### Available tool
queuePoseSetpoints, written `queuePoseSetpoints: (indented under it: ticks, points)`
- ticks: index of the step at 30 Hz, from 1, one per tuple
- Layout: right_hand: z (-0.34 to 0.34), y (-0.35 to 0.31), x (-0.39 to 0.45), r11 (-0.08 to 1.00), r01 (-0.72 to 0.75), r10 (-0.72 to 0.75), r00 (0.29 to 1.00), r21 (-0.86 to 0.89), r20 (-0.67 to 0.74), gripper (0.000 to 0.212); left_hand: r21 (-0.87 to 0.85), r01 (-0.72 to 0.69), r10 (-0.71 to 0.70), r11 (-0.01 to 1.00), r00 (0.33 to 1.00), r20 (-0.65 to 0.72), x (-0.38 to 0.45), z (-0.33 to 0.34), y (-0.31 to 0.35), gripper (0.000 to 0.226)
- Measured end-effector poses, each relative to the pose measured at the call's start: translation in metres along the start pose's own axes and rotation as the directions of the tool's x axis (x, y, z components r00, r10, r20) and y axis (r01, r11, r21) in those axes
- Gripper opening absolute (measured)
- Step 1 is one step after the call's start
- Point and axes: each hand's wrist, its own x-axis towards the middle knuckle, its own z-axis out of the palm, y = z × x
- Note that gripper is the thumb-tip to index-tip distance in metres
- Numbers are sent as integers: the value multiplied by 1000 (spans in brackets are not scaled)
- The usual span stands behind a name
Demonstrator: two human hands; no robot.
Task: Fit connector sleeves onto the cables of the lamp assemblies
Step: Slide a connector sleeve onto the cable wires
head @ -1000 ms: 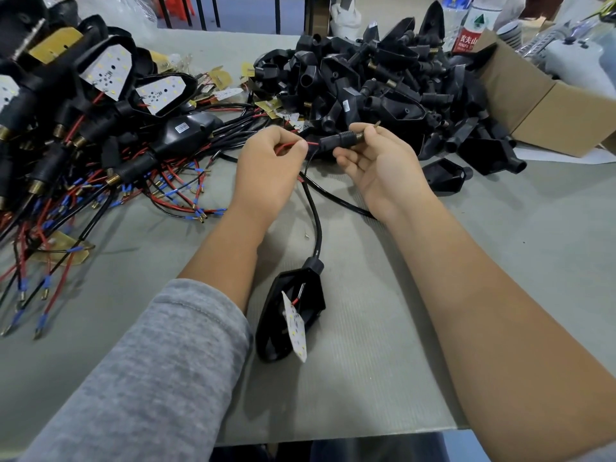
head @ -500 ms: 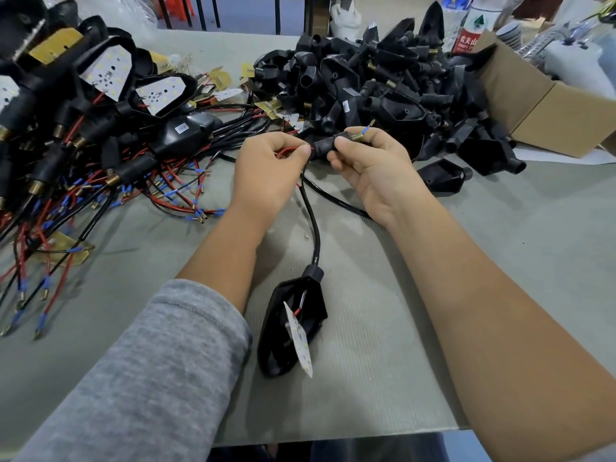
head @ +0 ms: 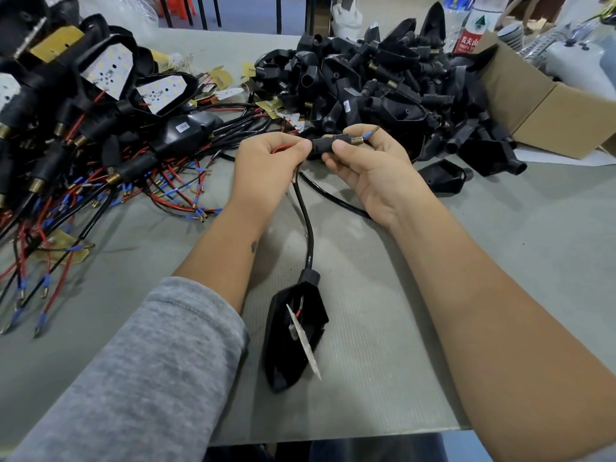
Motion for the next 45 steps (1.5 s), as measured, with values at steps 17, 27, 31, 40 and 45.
queuePoseSetpoints:
  ticks: [17, 27, 31, 40, 45]
  points:
    - [4, 0, 0, 1000, 11, -10, 999, 14, -43, 13, -5, 80, -80, 997, 993, -90, 2, 3, 1, 10]
    - [8, 0, -5, 1000, -7, 7, 1000, 3, 6, 12, -49, 85, -85, 995, 996, -14, 0, 6, 3, 12]
    - [9, 0, -5, 1000, -8, 7, 1000, 14, 18, 12, -34, 76, -76, 997, 997, 7, 0, 6, 3, 10]
    - [8, -1, -4, 1000, 22, -21, 1000, 18, -13, 14, -34, 87, -89, 996, 994, -58, 0, 4, 2, 18]
    - [7, 0, -3, 1000, 8, -8, 1000, 10, -4, 11, -21, 25, -24, 999, 1000, 6, -5, 5, 5, 19]
